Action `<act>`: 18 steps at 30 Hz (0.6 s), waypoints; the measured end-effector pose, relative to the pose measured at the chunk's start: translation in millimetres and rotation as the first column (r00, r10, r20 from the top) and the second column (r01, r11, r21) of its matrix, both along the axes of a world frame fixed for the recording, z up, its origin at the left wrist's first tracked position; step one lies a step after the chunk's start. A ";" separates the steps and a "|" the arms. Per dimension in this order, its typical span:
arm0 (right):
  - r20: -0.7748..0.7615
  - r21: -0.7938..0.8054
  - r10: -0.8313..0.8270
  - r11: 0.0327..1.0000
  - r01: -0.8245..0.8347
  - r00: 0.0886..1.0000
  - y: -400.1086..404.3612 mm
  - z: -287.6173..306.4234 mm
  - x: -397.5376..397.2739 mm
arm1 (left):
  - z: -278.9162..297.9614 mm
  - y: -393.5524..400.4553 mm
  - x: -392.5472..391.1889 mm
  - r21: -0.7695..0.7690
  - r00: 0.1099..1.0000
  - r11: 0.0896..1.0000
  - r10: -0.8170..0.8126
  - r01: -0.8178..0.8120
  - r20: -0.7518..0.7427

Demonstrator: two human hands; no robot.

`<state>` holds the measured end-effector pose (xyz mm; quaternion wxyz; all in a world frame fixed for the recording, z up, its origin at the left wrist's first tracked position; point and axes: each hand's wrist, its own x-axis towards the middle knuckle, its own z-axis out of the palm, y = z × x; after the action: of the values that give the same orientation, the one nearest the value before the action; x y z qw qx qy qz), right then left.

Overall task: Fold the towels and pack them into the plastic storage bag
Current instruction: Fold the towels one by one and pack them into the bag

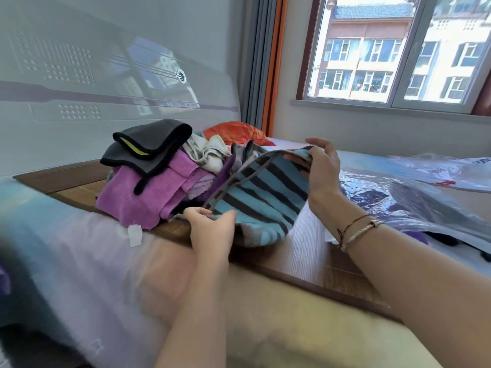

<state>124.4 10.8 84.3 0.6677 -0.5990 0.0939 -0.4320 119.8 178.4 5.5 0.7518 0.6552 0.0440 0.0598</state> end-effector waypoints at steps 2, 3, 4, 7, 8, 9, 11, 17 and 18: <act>0.030 0.005 0.016 1.000 -0.016 0.999 -0.8 6.7 -3.3 | 3.4 14.8 -1.0 0.057 1.000 0.998 -0.007 0.009 -0.027; 0.036 0.001 0.022 1.000 -0.022 0.999 -0.8 9.1 -5.2 | 5.7 23.7 -0.4 0.074 0.999 0.997 -0.020 0.023 -0.048; 0.011 -0.025 0.013 1.000 -0.013 1.000 -1.6 10.8 -6.1 | 8.4 32.4 0.8 0.083 0.997 0.996 -0.036 0.042 -0.075; -0.281 -0.246 -0.103 0.969 0.032 0.954 -15.4 7.5 2.1 | 11.5 55.7 6.9 0.174 0.987 0.979 -0.080 0.104 -0.141; -0.385 -0.318 -0.135 0.948 0.007 0.913 -19.2 4.3 3.9 | 9.0 61.5 8.4 0.218 0.983 0.967 -0.097 0.131 -0.158; -0.463 -0.369 -0.153 0.929 -0.033 0.873 -22.3 -0.4 5.2 | 5.7 65.8 8.5 0.265 0.979 0.952 -0.112 0.155 -0.172; -0.549 -0.456 -0.140 0.876 -0.155 0.824 -25.0 -13.2 6.0 | -1.8 69.4 6.4 0.342 0.974 0.920 -0.132 0.189 -0.183; -0.589 -0.719 -0.246 0.595 -0.359 0.770 -3.2 -46.0 -12.6 | -3.5 68.5 5.4 0.274 0.977 0.944 -0.142 0.182 -0.160; -0.581 -0.720 -0.211 0.585 -0.374 0.786 6.1 -48.7 -22.3 | -0.9 68.4 5.9 0.211 0.978 0.962 -0.146 0.176 -0.150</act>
<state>102.1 16.8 35.6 0.2733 -0.9435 0.0684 -0.1745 125.8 246.9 4.7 0.6713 0.7393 0.0338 -0.0409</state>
